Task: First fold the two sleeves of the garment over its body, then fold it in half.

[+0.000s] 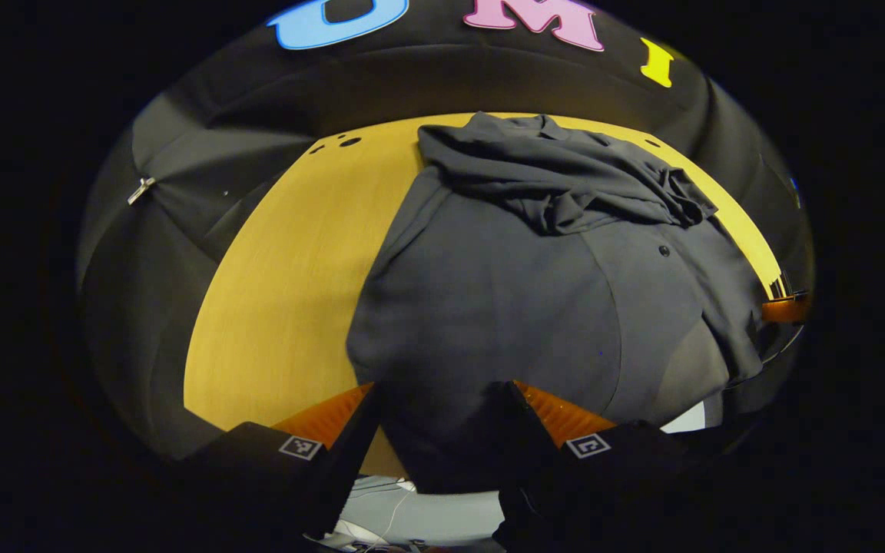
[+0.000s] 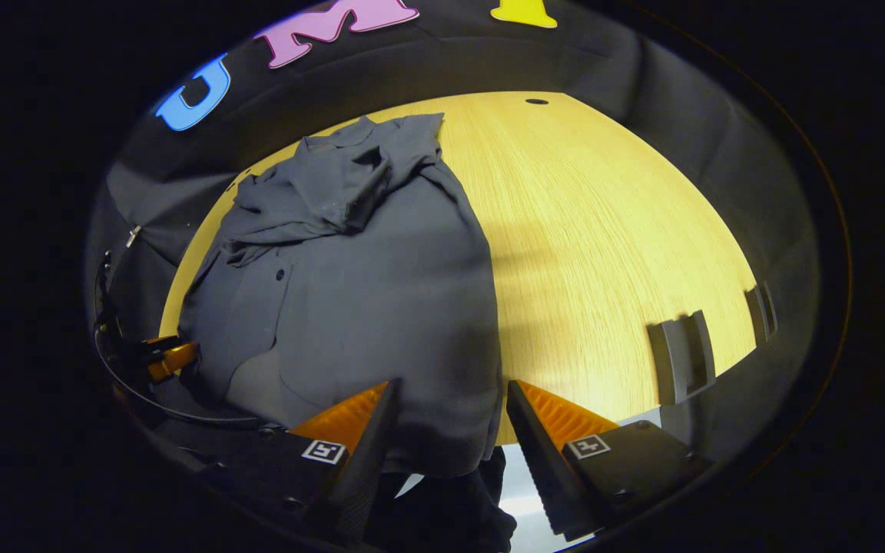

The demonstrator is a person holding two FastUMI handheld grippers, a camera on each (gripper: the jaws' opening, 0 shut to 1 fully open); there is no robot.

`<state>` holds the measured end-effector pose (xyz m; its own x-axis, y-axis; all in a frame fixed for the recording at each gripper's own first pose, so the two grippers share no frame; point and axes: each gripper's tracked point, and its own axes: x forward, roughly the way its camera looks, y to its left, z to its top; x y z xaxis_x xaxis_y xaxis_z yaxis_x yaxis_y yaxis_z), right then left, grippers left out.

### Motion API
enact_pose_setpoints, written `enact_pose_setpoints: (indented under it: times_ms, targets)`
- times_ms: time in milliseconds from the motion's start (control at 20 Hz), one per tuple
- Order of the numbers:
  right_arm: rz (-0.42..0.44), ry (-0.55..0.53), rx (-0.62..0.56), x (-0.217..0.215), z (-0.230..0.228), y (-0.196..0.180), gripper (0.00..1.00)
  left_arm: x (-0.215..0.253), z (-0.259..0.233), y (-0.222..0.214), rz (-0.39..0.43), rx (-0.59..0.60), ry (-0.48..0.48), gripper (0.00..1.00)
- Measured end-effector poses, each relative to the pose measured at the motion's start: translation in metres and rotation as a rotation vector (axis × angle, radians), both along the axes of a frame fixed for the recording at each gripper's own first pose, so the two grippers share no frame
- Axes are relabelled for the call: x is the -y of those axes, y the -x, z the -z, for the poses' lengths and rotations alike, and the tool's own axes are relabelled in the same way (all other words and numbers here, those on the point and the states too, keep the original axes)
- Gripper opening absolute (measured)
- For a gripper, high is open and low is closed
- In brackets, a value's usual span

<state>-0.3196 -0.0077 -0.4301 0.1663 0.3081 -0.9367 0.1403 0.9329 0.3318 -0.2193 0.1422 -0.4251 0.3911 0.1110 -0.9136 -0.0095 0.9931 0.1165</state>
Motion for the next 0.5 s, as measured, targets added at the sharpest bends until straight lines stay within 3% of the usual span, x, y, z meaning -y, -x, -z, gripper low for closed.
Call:
enact_pose_setpoints:
  times_ms: [200,350,450,500]
  targets:
    - [-0.038,0.040,0.010,0.000,0.005,0.001,0.88,0.001,0.009,0.007,-0.044,-0.028,0.059,0.99]
    - [-0.160,0.111,0.029,-0.003,0.008,0.006,0.84,0.004,0.009,0.008,-0.078,-0.034,0.107,0.95]
    - [-0.137,0.119,0.061,-0.012,0.006,0.003,0.87,0.012,0.008,0.004,-0.029,-0.027,0.116,0.94]
    - [-0.131,0.103,0.063,-0.016,0.005,0.006,0.84,0.022,0.010,0.006,0.031,-0.027,0.133,0.77]
